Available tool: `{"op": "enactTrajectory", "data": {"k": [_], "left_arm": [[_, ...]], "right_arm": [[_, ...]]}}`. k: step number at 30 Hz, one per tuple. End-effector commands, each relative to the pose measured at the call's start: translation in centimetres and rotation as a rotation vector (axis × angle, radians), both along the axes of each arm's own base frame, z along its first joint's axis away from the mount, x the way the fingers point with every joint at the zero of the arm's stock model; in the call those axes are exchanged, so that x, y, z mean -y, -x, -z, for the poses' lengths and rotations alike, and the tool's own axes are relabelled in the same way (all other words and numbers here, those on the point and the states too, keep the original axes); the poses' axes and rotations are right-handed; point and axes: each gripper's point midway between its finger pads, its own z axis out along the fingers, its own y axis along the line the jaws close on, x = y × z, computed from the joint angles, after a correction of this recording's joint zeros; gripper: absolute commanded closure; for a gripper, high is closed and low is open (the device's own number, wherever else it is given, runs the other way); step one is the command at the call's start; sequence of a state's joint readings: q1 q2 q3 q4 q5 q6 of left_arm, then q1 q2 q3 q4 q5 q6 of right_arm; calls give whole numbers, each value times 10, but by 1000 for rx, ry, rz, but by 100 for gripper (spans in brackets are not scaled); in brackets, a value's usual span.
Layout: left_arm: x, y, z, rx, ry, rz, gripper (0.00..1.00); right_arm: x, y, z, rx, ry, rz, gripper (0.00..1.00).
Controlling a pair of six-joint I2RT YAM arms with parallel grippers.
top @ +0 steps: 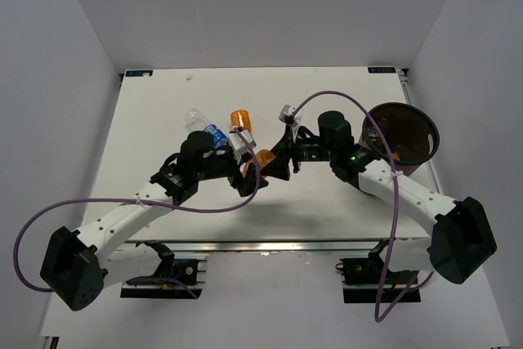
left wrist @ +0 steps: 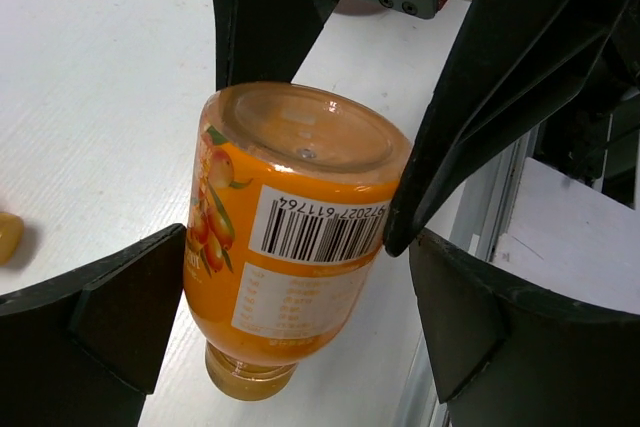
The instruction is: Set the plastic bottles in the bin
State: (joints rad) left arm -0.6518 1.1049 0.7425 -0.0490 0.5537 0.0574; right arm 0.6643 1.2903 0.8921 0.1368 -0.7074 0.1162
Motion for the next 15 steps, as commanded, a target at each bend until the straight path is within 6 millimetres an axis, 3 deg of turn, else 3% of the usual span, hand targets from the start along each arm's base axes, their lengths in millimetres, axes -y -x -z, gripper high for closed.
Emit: {"op": "enactTrajectory", "data": {"k": [1,10,15], "left_arm": [[-4,4,-9,38,17,-10,2],[-13,-8,-23,78,48,-113,2],[-27,-31,-39,81,104,-310,2]], "right_arm": [[-5,-21,-15,24,-10,88,100],[18,-56,-20,47,39,303,100],[67,-107,-56,97,69,602,100]]}}
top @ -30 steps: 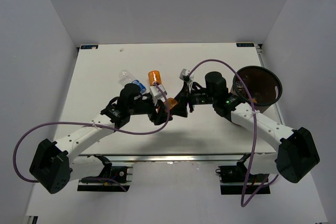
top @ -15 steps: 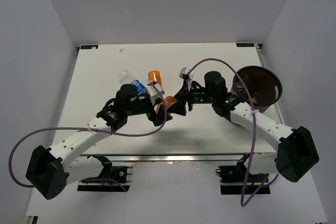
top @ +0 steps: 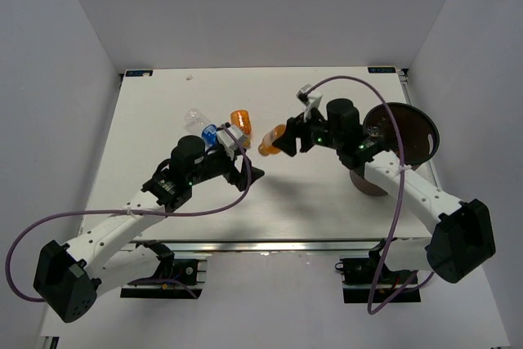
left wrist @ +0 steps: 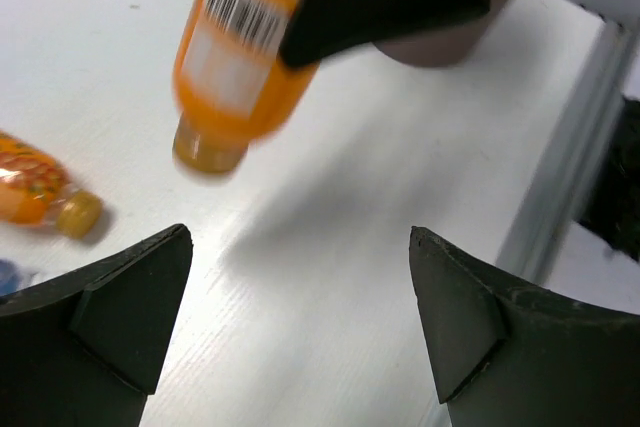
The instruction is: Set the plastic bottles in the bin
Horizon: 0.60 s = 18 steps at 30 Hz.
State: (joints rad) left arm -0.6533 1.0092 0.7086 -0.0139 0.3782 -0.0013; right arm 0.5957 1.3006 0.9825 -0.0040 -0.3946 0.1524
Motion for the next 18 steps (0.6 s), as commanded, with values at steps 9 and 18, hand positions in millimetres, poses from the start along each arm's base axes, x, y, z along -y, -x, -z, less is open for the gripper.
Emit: {"op": "enactTrajectory", "data": {"k": [9,18], "left_arm": [[-64,-78,-43,-41,197,-660,2],[-124,-134,-5,-329,298,-898,2]], "right_arm": [[157,-77,-159,369,-18,756,100],[301,-44,-168,375,191,1455,100]]}}
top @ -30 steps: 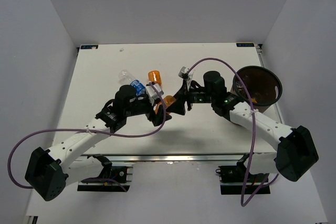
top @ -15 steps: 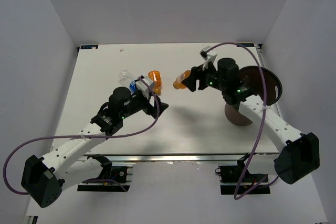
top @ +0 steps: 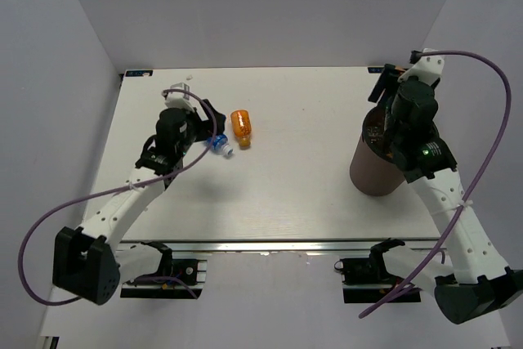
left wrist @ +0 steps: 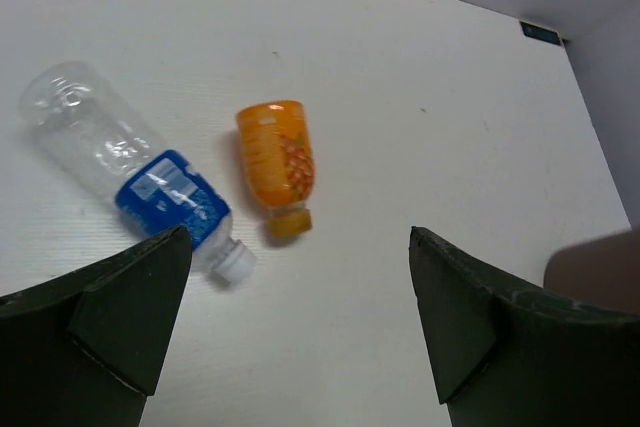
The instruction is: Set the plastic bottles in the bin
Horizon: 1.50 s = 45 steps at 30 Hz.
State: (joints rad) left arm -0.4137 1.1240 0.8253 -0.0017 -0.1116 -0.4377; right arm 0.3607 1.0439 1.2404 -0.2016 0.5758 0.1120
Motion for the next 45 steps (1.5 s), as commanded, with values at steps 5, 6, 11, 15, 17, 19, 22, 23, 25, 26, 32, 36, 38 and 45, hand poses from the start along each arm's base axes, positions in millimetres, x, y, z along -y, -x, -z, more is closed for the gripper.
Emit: {"op": "enactTrajectory", "data": {"k": [5,6,11,15,17,19,22,23,25,26,32,36,38,45], "left_arm": [[-37,-40,44,-241,152,-148,2],[-38,-42,47,-248,150,-150,2],[-39,-46,66,-299,152,-169,2],[-44,-47,75,-337,129,-190,2],[-43,-47,76,-335,131,-184,2],[-44,-47,79,-337,127,-190,2],[-47,-48,81,-347,119,-202,2],[-48,-48,82,-351,117,-207,2],[-48,-49,83,-354,119,-212,2],[-48,-49,84,-356,120,-212,2],[-48,-57,96,-386,140,-209,2],[-51,-63,103,-410,166,-236,2],[-52,-68,108,-434,173,-254,2],[-70,-91,130,-458,149,-407,2]], "right_arm": [[77,41,18,-53,35,420,100],[78,42,23,-64,31,433,100],[75,43,56,-129,9,431,80],[66,38,64,-151,-8,385,24],[64,34,66,-155,-3,373,11],[61,32,65,-159,-6,354,11],[56,29,64,-156,-14,325,11],[54,29,64,-154,-12,313,11],[43,25,59,-125,-25,235,11],[37,23,57,-113,1,183,11],[-52,25,33,42,12,-372,11],[-96,29,41,-7,25,-618,11],[-115,29,52,-42,19,-716,11],[-154,36,74,-87,12,-894,11]]}}
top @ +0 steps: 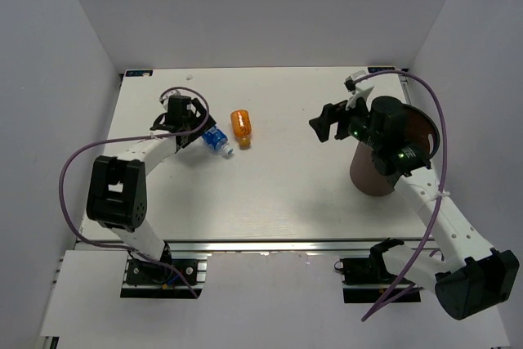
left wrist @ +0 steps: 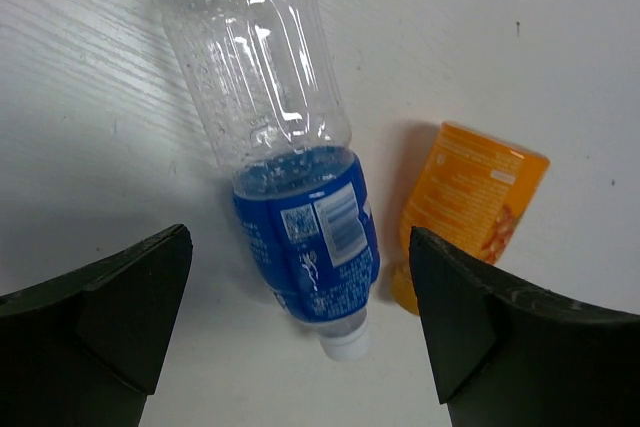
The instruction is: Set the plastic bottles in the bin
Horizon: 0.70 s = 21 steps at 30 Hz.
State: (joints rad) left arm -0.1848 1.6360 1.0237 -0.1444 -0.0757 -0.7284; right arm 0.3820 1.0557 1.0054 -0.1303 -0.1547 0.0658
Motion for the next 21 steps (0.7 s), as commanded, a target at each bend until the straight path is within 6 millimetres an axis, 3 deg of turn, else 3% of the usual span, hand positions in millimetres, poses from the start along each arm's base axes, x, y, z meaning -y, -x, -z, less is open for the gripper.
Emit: {"op": "enactTrajectory", "data": {"k": [1,6,10,14,16,21], "left_arm": [[-11,-20,-5,11,-14,-88,2],[-7,-32,24,-45,-15,-97,2],[-6,-38,33,-53,-13,-93,4],[-6,-35,37,-66,-18,-85,21],[-4,-34,35,-55,-14,-74,37],[7,-29,29,-52,-8,22,49]], "right_arm": [[-26,12,-24,87,-42,-153,11],[-34,19,-17,73,-52,-197,11],[-36,22,-5,50,-52,-207,11],[-39,27,4,26,-66,-225,11],[-44,29,2,38,-84,-250,11],[-52,36,11,11,-120,-276,11]]}}
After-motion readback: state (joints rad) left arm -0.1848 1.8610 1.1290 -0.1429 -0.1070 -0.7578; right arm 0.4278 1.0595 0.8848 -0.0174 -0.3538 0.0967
